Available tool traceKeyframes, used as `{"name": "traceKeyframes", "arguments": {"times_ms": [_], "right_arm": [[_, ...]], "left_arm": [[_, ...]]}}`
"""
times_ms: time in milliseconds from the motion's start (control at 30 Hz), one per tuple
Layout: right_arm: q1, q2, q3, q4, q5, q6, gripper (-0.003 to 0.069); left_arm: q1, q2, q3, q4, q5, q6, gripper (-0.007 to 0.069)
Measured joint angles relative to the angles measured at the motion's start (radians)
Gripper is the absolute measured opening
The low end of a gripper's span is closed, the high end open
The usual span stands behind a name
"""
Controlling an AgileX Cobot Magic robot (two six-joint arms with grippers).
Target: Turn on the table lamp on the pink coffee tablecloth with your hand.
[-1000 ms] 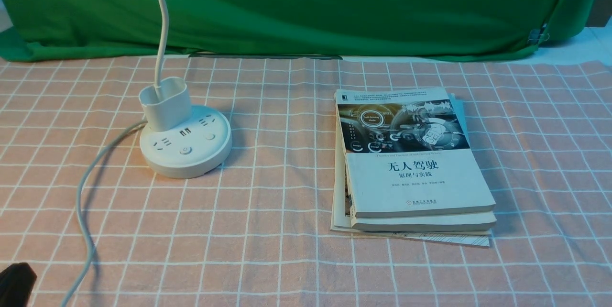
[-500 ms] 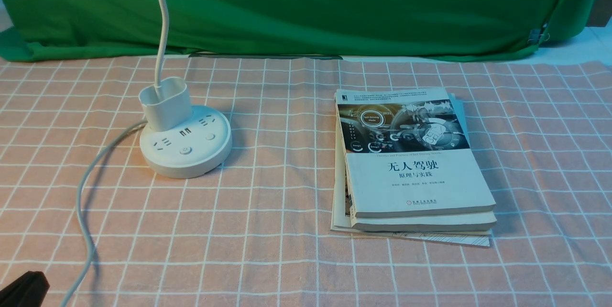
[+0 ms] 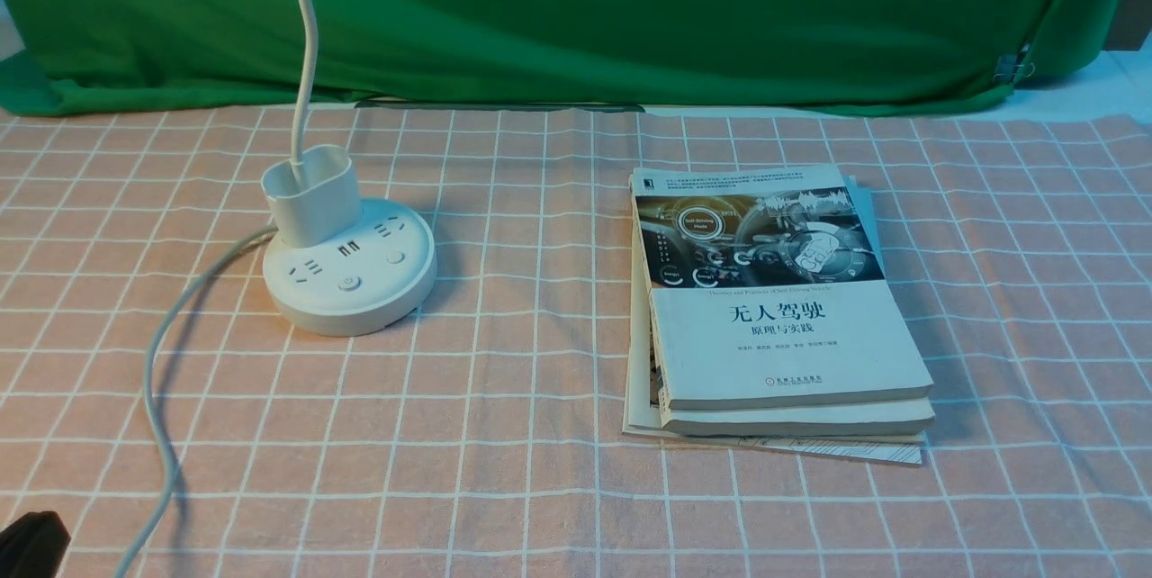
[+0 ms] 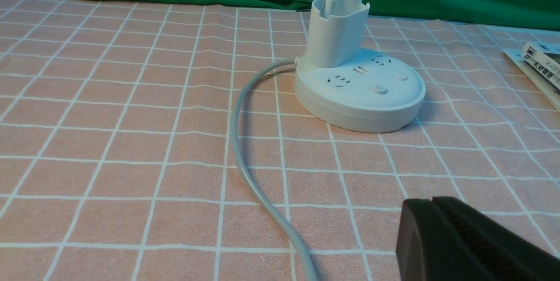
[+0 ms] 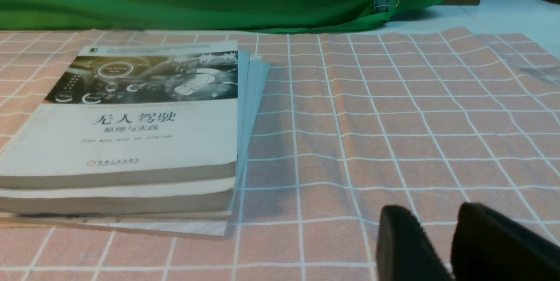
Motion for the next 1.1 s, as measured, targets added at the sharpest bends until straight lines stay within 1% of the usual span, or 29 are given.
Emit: {"name": "traceKeyframes", "arguments": {"times_ms": [200, 433, 1100], "right_arm": [[0.0, 0.0, 0.0, 0.0, 0.0, 0.0, 0.0238], [0.0, 0.0, 0.0, 0.0, 0.0, 0.0, 0.0238], [0.0, 0.0, 0.0, 0.0, 0.0, 0.0, 0.0238]], "left_arm": [[0.0, 0.0, 0.0, 0.007, 0.0, -0.015, 0.0021], [0.0, 0.0, 0.0, 0.007, 0.0, 0.013, 0.0021], [0.0, 0.0, 0.0, 0.007, 0.0, 0.013, 0.0021]]}}
